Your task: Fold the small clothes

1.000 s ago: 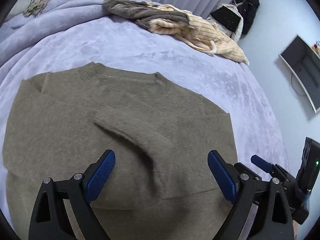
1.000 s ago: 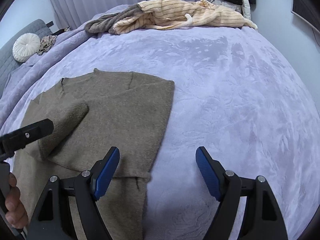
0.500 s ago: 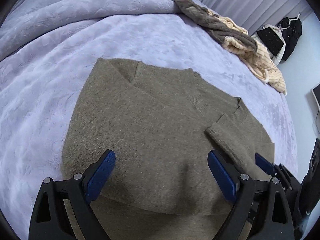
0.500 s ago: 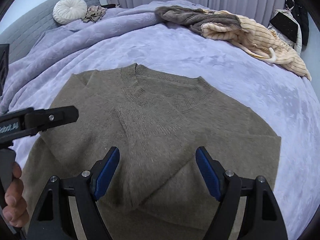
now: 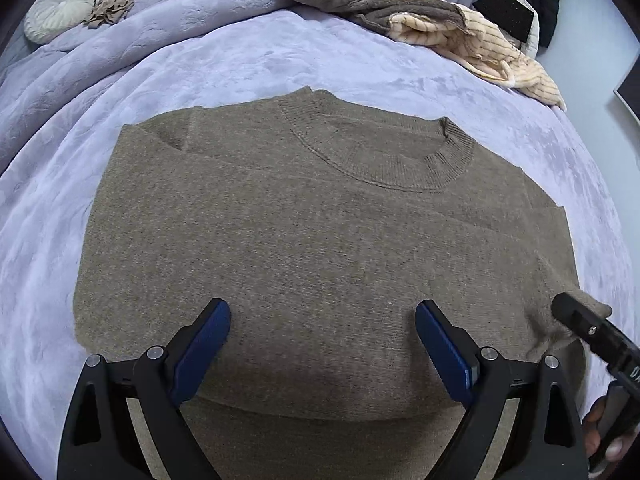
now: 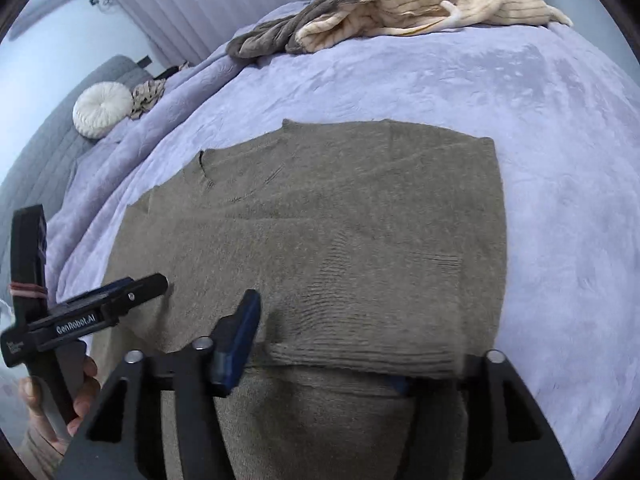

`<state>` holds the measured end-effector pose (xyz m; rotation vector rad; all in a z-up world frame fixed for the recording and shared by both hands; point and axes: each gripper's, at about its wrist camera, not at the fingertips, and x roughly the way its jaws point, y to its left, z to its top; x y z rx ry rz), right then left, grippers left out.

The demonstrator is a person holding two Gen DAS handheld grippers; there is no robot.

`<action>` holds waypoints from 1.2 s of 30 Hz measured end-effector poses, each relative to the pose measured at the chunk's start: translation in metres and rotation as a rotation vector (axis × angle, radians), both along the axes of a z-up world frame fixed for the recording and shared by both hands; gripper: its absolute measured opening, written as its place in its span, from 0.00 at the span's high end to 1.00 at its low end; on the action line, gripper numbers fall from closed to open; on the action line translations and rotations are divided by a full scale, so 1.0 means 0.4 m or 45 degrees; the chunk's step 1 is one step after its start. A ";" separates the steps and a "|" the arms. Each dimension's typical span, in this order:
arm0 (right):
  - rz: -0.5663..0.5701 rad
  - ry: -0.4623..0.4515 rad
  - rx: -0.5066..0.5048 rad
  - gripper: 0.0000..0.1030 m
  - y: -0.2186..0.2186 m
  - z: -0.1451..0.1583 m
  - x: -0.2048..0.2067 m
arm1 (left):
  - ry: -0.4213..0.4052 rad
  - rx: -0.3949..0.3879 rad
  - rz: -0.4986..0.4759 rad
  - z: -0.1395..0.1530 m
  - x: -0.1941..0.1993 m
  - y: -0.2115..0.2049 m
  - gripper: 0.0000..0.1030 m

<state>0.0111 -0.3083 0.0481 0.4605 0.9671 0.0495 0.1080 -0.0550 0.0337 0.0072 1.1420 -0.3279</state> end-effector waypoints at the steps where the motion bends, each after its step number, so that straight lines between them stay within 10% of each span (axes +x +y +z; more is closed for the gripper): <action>1: -0.021 -0.010 0.066 0.26 -0.018 0.002 -0.003 | -0.001 0.004 -0.006 0.001 -0.002 -0.005 0.09; 4: -0.067 0.000 0.179 0.27 -0.049 -0.004 0.007 | 0.004 0.001 -0.015 0.004 -0.008 -0.013 0.09; 6: -0.062 0.067 0.146 0.86 -0.050 -0.021 0.028 | 0.011 0.005 -0.017 0.005 -0.004 -0.020 0.09; 11: -0.051 0.011 -0.015 0.92 -0.033 0.029 0.037 | -0.019 -0.007 -0.047 0.033 -0.009 -0.040 0.09; 22: -0.058 0.073 -0.112 0.88 -0.067 -0.032 0.057 | -0.003 0.063 -0.065 -0.003 -0.006 -0.072 0.09; 29: -0.222 -0.025 -0.338 0.31 -0.067 0.078 -0.026 | -0.093 0.067 -0.102 0.050 -0.032 -0.051 0.08; 36: -0.006 -0.058 -0.506 0.31 0.067 0.099 0.002 | -0.067 0.130 -0.063 0.020 -0.002 -0.016 0.08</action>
